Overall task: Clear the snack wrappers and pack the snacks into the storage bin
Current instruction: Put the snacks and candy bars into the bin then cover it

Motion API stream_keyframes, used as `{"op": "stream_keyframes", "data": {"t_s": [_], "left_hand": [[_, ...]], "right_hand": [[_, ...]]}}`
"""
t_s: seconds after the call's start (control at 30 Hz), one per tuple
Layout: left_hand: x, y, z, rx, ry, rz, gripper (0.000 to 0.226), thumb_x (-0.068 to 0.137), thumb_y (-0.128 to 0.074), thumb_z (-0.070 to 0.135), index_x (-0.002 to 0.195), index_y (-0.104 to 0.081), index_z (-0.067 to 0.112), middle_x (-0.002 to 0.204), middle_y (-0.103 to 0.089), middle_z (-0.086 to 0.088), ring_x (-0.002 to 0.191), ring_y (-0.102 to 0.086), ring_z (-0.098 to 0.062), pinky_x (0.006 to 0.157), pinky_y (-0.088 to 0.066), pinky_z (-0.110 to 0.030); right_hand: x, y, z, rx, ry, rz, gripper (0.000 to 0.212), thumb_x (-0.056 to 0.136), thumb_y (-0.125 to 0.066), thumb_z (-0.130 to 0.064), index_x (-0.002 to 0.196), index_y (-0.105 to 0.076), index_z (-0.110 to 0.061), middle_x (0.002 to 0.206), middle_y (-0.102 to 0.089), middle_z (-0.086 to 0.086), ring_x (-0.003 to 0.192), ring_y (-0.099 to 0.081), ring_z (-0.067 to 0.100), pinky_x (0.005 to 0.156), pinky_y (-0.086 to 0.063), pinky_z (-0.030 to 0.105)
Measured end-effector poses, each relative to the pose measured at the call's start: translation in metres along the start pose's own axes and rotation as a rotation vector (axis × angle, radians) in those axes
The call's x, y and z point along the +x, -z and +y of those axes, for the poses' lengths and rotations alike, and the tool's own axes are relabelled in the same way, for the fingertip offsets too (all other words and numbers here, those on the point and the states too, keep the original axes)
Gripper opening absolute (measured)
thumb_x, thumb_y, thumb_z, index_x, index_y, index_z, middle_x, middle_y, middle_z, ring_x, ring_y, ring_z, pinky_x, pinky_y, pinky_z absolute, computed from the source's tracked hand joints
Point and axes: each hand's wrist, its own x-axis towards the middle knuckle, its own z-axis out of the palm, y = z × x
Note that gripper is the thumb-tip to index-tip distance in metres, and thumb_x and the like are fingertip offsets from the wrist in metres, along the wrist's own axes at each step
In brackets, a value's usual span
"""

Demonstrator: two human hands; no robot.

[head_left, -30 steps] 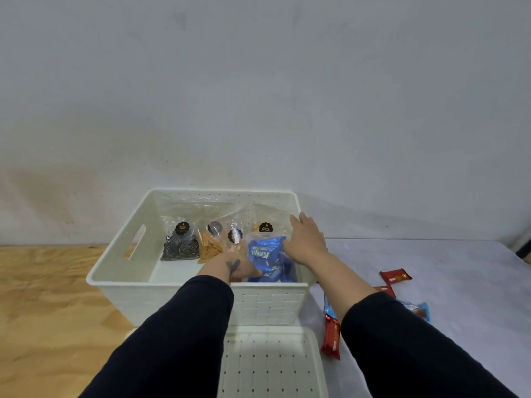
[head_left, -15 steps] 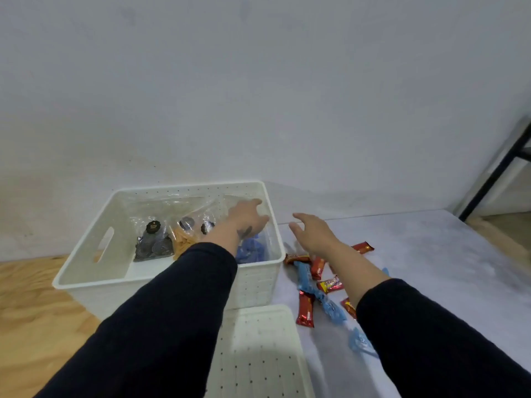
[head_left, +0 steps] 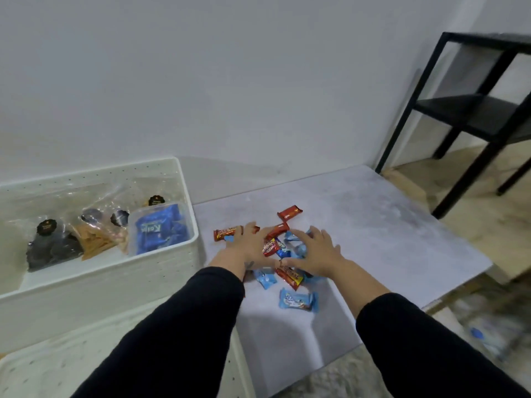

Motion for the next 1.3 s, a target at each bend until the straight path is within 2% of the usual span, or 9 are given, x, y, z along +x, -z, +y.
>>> {"op": "stream_keyframes", "data": {"t_s": [0.13,0.27,0.37,0.47,0.57,0.73,0.93,1.03,1.3], "left_hand": [[0.004,-0.042,-0.021,0.158,0.028,-0.018,0.113,0.066,-0.066,0.071,0.147,0.008,0.045,0.157,0.027,0.005,0.143,0.022,-0.039,0.111,-0.001,-0.067],[0.025,-0.06,-0.033,0.281,-0.011,0.038,0.113,0.062,-0.056,0.082,0.145,0.013,0.048,0.157,0.027,0.007,0.143,0.025,-0.038,0.111,-0.003,-0.07],[0.036,-0.067,-0.033,0.259,-0.014,0.095,0.1,0.067,-0.046,0.084,0.146,0.004,0.049,0.161,0.003,0.008,0.147,0.008,-0.034,0.113,-0.014,-0.063],[0.041,-0.077,-0.035,0.284,-0.031,0.317,0.073,0.078,-0.043,0.075,0.143,-0.025,0.047,0.148,-0.039,0.005,0.136,-0.029,-0.034,0.1,-0.036,-0.054],[0.048,-0.089,-0.038,0.245,-0.085,0.553,0.041,0.083,-0.056,0.056,0.12,-0.058,0.038,0.115,-0.064,0.008,0.101,-0.055,-0.033,0.072,-0.047,-0.042],[0.057,-0.09,-0.037,0.192,-0.13,0.589,0.027,0.077,-0.075,0.032,0.103,-0.069,0.027,0.101,-0.068,0.003,0.082,-0.057,-0.035,0.051,-0.044,-0.031],[0.053,-0.083,-0.027,0.049,-0.06,0.542,0.032,0.087,-0.065,0.029,0.119,-0.064,0.026,0.12,-0.061,0.002,0.101,-0.05,-0.03,0.072,-0.048,-0.035],[0.05,-0.07,-0.019,-0.01,-0.01,0.57,0.036,0.089,-0.06,0.034,0.124,-0.061,0.028,0.123,-0.058,0.005,0.106,-0.047,-0.026,0.081,-0.049,-0.037],[0.025,0.007,-0.007,0.02,-0.025,0.809,0.035,0.085,-0.065,0.027,0.12,-0.064,0.025,0.116,-0.061,0.003,0.099,-0.05,-0.028,0.079,-0.051,-0.042]], "right_hand": [[-0.008,-0.039,0.023,-0.104,0.119,-0.008,0.111,0.051,-0.039,-0.096,0.143,0.008,-0.056,0.158,0.025,-0.003,0.146,0.021,0.034,0.111,0.004,0.069],[0.006,-0.06,0.035,-0.148,0.161,0.094,0.103,0.063,-0.044,-0.087,0.141,0.016,-0.055,0.158,0.026,-0.005,0.146,0.019,0.036,0.113,0.0,0.066],[0.023,-0.065,0.042,-0.173,0.206,0.245,0.086,0.07,-0.046,-0.079,0.144,-0.01,-0.053,0.162,-0.003,0.001,0.145,-0.014,0.039,0.107,-0.026,0.061],[0.035,-0.069,0.049,-0.205,0.255,0.485,0.059,0.073,-0.053,-0.068,0.126,-0.048,-0.042,0.139,-0.049,0.006,0.108,-0.055,0.034,0.077,-0.048,0.041],[0.043,-0.072,0.054,-0.132,0.332,0.536,0.04,0.073,-0.066,-0.051,0.106,-0.056,-0.032,0.114,-0.062,0.009,0.078,-0.057,0.032,0.057,-0.047,0.031],[0.051,-0.068,0.056,-0.097,0.36,0.447,0.033,0.064,-0.078,-0.029,0.094,-0.065,-0.022,0.101,-0.064,0.011,0.071,-0.061,0.028,0.048,-0.045,0.026],[0.06,-0.057,0.065,0.098,0.365,0.372,0.024,0.073,-0.071,-0.022,0.096,-0.065,-0.022,0.103,-0.059,0.007,0.078,-0.06,0.028,0.056,-0.04,0.026],[0.06,-0.041,0.062,0.225,0.264,0.37,0.033,0.077,-0.069,-0.029,0.109,-0.064,-0.024,0.111,-0.055,0.001,0.088,-0.061,0.022,0.065,-0.047,0.027],[0.059,0.042,0.006,0.33,0.442,0.532,0.035,0.076,-0.07,-0.022,0.111,-0.063,-0.022,0.107,-0.052,0.0,0.085,-0.058,0.02,0.067,-0.043,0.025]]}}
